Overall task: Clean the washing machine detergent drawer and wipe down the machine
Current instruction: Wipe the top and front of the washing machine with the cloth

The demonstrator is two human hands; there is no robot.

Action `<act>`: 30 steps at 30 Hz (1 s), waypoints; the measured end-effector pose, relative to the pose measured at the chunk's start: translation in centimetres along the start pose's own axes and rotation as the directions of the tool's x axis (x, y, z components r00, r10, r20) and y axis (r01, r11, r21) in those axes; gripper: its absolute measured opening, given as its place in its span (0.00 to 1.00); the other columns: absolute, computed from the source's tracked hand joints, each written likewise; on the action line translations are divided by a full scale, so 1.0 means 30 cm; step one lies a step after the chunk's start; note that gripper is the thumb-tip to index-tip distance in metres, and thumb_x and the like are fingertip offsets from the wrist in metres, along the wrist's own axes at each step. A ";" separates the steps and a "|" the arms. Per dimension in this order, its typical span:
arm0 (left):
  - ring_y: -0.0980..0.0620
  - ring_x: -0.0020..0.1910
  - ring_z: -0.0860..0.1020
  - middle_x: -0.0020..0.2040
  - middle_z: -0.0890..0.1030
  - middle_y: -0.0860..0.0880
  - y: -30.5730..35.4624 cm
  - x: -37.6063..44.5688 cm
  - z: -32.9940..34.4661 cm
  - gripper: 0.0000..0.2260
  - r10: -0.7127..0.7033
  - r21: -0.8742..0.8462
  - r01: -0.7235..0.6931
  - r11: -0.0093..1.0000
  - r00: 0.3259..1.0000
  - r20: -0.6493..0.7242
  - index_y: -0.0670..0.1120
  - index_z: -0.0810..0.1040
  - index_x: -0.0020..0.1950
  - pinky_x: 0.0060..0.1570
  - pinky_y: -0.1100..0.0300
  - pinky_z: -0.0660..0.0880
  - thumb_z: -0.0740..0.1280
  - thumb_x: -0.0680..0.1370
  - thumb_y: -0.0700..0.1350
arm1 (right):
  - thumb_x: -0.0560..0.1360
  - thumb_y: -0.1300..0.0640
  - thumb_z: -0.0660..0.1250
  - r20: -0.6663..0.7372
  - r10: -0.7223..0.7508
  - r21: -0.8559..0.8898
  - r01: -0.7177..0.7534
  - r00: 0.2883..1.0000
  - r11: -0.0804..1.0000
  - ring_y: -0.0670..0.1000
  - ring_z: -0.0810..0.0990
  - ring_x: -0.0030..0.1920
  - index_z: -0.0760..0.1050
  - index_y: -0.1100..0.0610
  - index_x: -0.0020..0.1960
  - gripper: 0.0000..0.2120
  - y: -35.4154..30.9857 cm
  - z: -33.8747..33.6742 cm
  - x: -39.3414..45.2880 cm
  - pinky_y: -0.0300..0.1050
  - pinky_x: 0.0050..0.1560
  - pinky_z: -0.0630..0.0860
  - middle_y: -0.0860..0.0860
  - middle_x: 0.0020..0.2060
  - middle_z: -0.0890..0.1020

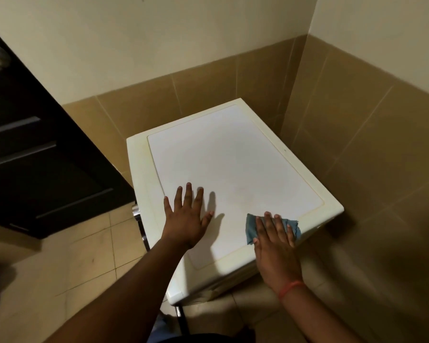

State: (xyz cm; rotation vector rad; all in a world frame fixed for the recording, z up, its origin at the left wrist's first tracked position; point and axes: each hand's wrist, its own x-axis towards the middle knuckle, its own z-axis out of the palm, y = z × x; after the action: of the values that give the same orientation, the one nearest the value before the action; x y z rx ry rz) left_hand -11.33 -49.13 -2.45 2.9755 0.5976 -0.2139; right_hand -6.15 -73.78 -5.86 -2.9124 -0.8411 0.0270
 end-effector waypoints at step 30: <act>0.42 0.79 0.37 0.80 0.38 0.45 -0.565 -0.124 -0.033 0.32 0.122 -0.069 -0.121 0.990 0.993 0.001 0.54 0.37 0.80 0.74 0.35 0.39 0.40 0.80 0.67 | 0.78 0.48 0.53 0.105 -0.286 -0.041 0.292 0.952 0.956 0.57 0.64 0.74 0.66 0.51 0.74 0.25 -0.712 0.046 -0.204 0.59 0.71 0.56 0.52 0.74 0.66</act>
State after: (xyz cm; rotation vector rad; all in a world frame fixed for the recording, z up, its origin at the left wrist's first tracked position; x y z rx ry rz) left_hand -21.23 -34.83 -2.05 2.9308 0.4124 -0.1874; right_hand -22.71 -58.94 -4.95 -2.8257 -1.2971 0.1243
